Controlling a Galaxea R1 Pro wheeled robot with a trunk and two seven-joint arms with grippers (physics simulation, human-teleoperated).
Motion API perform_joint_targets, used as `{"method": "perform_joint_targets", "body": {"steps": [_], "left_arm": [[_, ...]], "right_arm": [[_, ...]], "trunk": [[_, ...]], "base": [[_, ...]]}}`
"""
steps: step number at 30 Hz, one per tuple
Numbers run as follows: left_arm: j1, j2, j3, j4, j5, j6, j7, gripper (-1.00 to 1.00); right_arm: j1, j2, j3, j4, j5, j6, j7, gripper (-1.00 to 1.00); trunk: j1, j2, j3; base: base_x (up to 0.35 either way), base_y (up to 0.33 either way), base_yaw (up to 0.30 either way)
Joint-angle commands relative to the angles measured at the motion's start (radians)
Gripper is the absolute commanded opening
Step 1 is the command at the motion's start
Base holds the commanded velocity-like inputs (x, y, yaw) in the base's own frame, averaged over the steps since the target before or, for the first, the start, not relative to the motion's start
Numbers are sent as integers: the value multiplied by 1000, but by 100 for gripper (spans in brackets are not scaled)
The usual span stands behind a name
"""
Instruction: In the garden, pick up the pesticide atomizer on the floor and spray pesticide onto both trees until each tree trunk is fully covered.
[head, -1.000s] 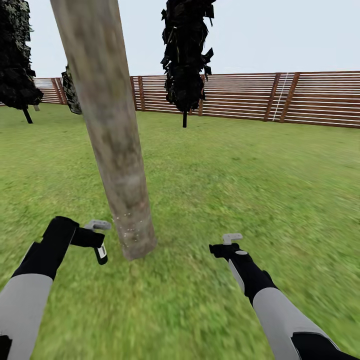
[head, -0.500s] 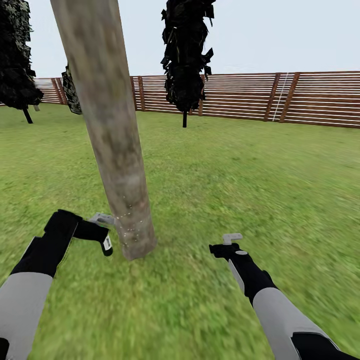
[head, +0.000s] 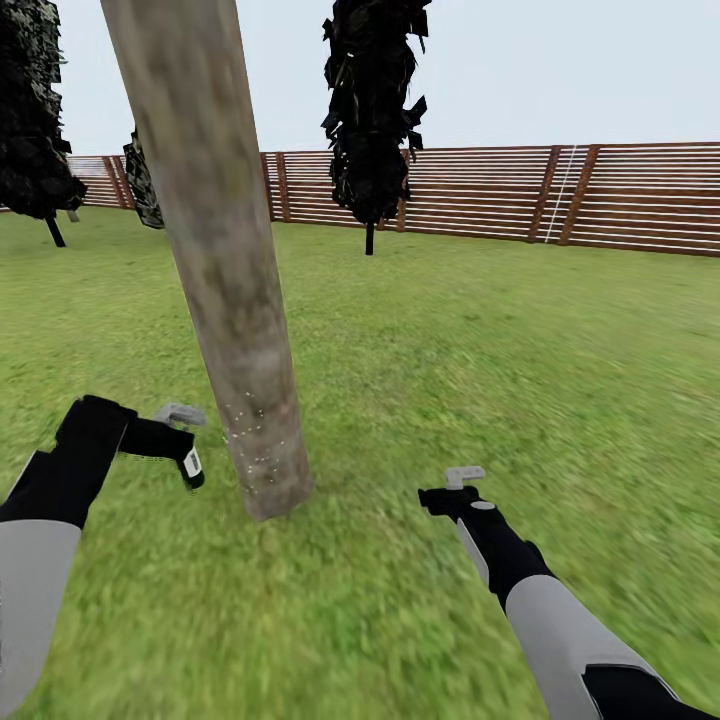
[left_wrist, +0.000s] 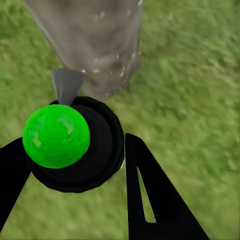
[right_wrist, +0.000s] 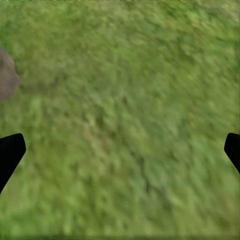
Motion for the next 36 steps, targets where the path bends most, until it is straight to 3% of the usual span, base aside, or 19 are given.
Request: {"method": "perform_joint_targets", "body": {"steps": [1,4,13,30,36], "left_arm": [[-8,0,1,2,-10,5,-10,-100],[-26,-1,-7,17,-11,5,-10,-100],[-16,-12,-13,49,-11,4,-10,-100],[-143,11,-11,49,-20,4,-10,-100],[-136,6,-15,50,-40,4,-10,-100]], "right_arm": [[0,1,-6,-2,10,3,3,100],[0,1,-6,-2,10,-6,3,100],[0,1,-6,-2,10,-8,3,100],[0,1,-6,-1,10,-8,3,100],[0,1,-6,-1,10,-8,3,100]], "trunk": [[0,0,-1],[0,0,-1],[0,0,-1],[0,0,-1],[0,0,-1]], "base": [[0,0,0],[0,0,0],[0,0,0],[0,0,0],[0,0,0]]}}
